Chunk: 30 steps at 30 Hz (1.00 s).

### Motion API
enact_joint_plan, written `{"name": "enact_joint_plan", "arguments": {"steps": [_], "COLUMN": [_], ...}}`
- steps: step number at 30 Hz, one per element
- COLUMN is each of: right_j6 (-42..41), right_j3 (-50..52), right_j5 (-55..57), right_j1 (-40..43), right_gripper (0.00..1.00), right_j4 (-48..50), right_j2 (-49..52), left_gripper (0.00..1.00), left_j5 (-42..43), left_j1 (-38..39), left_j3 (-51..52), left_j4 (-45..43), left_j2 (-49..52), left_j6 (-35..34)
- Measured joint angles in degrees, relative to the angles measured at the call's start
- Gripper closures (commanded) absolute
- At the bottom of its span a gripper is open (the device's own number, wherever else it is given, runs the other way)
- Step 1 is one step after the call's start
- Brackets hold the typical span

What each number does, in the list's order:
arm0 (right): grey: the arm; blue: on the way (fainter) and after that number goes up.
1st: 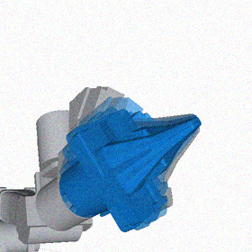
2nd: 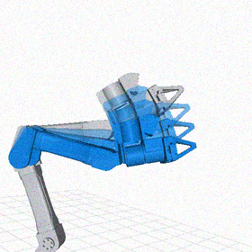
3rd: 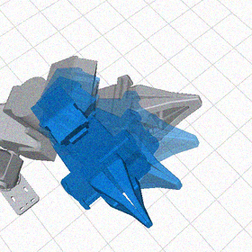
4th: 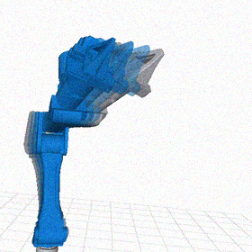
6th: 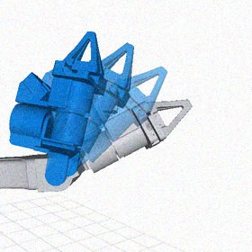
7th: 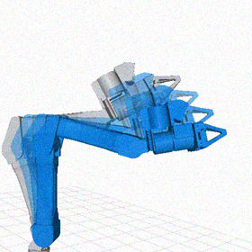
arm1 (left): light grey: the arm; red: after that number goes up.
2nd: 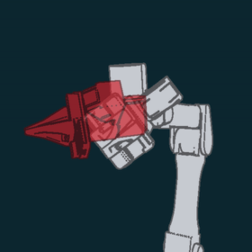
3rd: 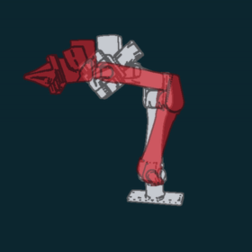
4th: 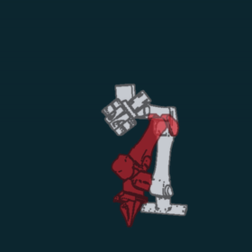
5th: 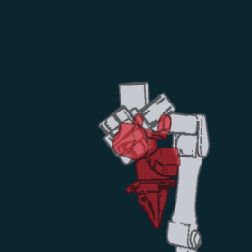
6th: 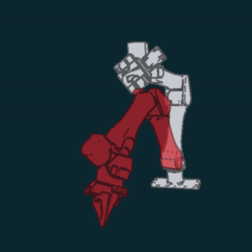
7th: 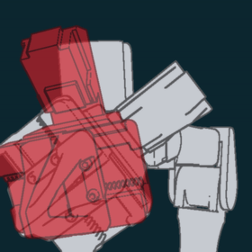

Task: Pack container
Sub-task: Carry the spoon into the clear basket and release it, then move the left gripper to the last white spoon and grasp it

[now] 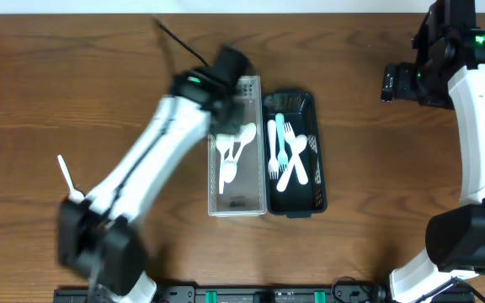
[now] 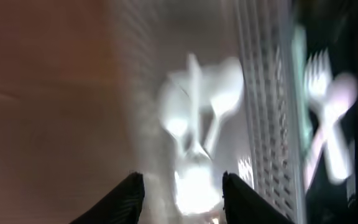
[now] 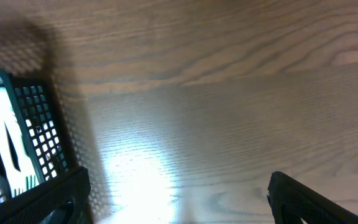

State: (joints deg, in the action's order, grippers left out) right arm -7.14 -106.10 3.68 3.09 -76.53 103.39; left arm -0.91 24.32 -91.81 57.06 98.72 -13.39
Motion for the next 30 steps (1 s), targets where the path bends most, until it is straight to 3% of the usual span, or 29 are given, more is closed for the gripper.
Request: {"name": "enact_joint_plan", "arguments": {"steps": [4, 8, 11, 16, 22, 30], "right_j6": [0.0, 0.0, 0.0, 0.0, 0.0, 0.0], "right_j3": [0.0, 0.0, 0.0, 0.0, 0.0, 0.0], "right_j5": [0.0, 0.0, 0.0, 0.0, 0.0, 0.0], "right_j1": [0.0, 0.0, 0.0, 0.0, 0.0, 0.0], "right_gripper": [0.05, 0.05, 0.05, 0.05, 0.06, 0.05], "right_j4": [0.0, -0.2, -0.2, -0.2, -0.2, -0.1], "right_j2": [0.0, 0.0, 0.0, 0.0, 0.0, 0.0], "left_gripper": [0.43, 0.43, 0.43, 0.4, 0.38, 0.37], "left_j5": [-3.5, -5.8, -6.2, -2.8, 1.6, 3.5], "left_j1": [-11.2, -27.2, -37.5, -52.7, -62.2, -62.8], "left_j3": [-4.1, -4.8, -4.4, 1.5, 13.6, 20.0], "left_j4": [2.4, 7.9, 10.5, 6.5, -2.4, -8.9], "left_j2": [-11.5, -18.6, -18.9, -17.4, -14.2, -4.5], "left_j6": [0.3, 0.3, 0.5, 3.2, 5.8, 8.2]}}
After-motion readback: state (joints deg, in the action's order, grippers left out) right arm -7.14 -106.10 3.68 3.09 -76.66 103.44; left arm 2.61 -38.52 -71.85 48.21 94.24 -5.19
